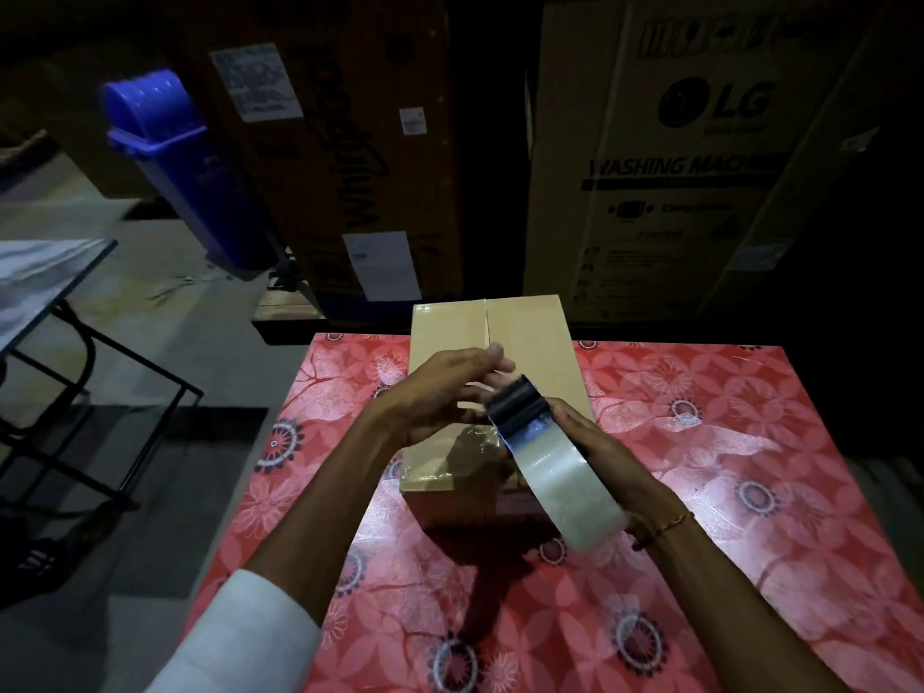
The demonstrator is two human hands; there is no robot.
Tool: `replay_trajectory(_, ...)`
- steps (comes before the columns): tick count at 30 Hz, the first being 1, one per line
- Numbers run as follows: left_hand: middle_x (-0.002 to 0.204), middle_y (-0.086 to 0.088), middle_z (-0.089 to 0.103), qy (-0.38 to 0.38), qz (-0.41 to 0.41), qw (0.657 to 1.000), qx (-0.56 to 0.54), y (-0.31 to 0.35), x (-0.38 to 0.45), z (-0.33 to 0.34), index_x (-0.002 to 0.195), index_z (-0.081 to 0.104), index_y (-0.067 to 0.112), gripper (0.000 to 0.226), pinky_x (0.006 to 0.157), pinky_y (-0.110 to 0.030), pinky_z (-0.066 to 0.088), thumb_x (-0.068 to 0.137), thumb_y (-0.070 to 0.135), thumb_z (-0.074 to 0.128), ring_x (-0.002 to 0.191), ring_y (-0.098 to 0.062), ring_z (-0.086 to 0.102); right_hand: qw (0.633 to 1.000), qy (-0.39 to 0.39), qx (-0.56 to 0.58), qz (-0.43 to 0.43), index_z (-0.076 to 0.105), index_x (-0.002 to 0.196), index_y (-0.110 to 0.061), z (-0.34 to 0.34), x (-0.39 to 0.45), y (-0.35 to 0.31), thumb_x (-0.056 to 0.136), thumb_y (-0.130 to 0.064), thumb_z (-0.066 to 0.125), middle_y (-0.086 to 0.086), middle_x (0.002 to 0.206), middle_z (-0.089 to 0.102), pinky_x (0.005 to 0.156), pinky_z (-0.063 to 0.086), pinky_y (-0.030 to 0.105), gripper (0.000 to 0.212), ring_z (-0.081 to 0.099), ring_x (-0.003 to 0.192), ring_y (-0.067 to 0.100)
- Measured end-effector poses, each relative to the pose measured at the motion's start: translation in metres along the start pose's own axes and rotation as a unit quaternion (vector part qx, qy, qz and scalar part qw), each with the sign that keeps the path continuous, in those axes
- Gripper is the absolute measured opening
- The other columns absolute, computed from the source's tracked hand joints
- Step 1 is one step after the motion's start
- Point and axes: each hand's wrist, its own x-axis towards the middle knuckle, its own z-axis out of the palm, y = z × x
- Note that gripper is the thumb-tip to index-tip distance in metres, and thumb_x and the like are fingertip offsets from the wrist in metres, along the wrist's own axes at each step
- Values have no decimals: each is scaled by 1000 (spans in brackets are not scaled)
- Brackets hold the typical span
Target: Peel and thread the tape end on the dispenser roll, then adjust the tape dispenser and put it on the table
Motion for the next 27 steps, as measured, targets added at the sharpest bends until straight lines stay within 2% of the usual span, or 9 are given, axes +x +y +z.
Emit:
replay_trajectory(3, 105, -7, 66, -20, 29, 998, 48, -13, -2, 0, 113, 67, 3, 28, 82, -33, 55, 92, 21, 68, 96, -19, 62, 1000, 1, -12, 0, 59, 102, -32, 12, -12, -15, 109, -12, 31, -32, 87, 64, 59, 44, -5, 35, 54, 70, -33)
replay_trajectory(6, 99, -4, 68, -7, 36, 999, 17, -21, -2, 3, 107, 70, 6, 16, 79, -32, 55, 92, 11, 68, 92, -17, 64, 1000, 17, 19, 14, 53, 130, -29, 1, -5, -1, 108, -16, 33, -24, 129, 58, 65, 41, -7, 32, 53, 108, -17)
replay_trajectory(9, 93, 0, 69, 0, 37, 999, -23, -24, -6, 11, 108, 71, 7, 20, 76, -31, 54, 93, 20, 66, 86, -14, 64, 998, 32, 55, 25, 59, 118, -28, -4, -6, 7, 109, -15, 32, -32, 107, 65, 74, 51, 0, 31, 57, 102, -21)
replay_trajectory(10, 93, -1, 70, 21, 40, 998, -49, -24, -8, 13, 110, 71, 6, 27, 78, -32, 54, 96, 28, 63, 86, -16, 63, 998, 29, 59, 23, 64, 113, -25, -4, -9, 11, 108, -18, 33, -29, 99, 69, 93, 35, 14, 31, 61, 97, -19)
replay_trajectory(11, 94, -3, 70, 60, 47, 994, -83, -24, -9, 16, 110, 70, 6, 33, 82, -36, 53, 98, 34, 58, 88, -18, 64, 998, 24, 61, 21, 67, 115, -20, -4, -10, 15, 107, -24, 37, -17, 101, 75, 78, 59, 16, 31, 69, 97, -7)
replay_trajectory(13, 97, -7, 70, 178, 100, 975, -93, -24, -13, 19, 105, 69, 9, 34, 87, -38, 52, 101, 37, 51, 92, -21, 64, 997, 42, 67, 10, 62, 128, -6, -4, -13, 20, 101, -36, 47, 11, 113, 70, 84, 54, 32, 42, 69, 101, 23)
replay_trajectory(16, 95, -2, 71, 276, 200, 939, 50, -29, -22, 25, 97, 72, 12, 23, 81, -30, 51, 101, 27, 55, 89, -15, 63, 995, 61, 77, -12, 51, 131, 4, 0, -20, 21, 95, -46, 61, 21, 115, 55, 93, 39, 46, 62, 51, 108, 34)
replay_trajectory(20, 103, 0, 72, 168, 220, 940, 202, -35, -27, 38, 102, 74, 14, 20, 83, -27, 51, 99, 26, 59, 98, -12, 65, 991, 115, 46, -44, 55, 132, 2, 8, -25, 27, 97, -42, 60, 34, 124, 61, 103, 43, 55, 56, 58, 112, 36)
replay_trajectory(27, 112, 4, 64, 34, 242, 939, 244, -47, -15, 67, 110, 71, 19, 18, 89, -28, 49, 96, 28, 63, 107, -11, 61, 968, 237, 35, -72, 64, 121, 1, 5, -57, 43, 102, -29, 50, 17, 110, 74, 84, 57, 35, 38, 69, 97, 26)
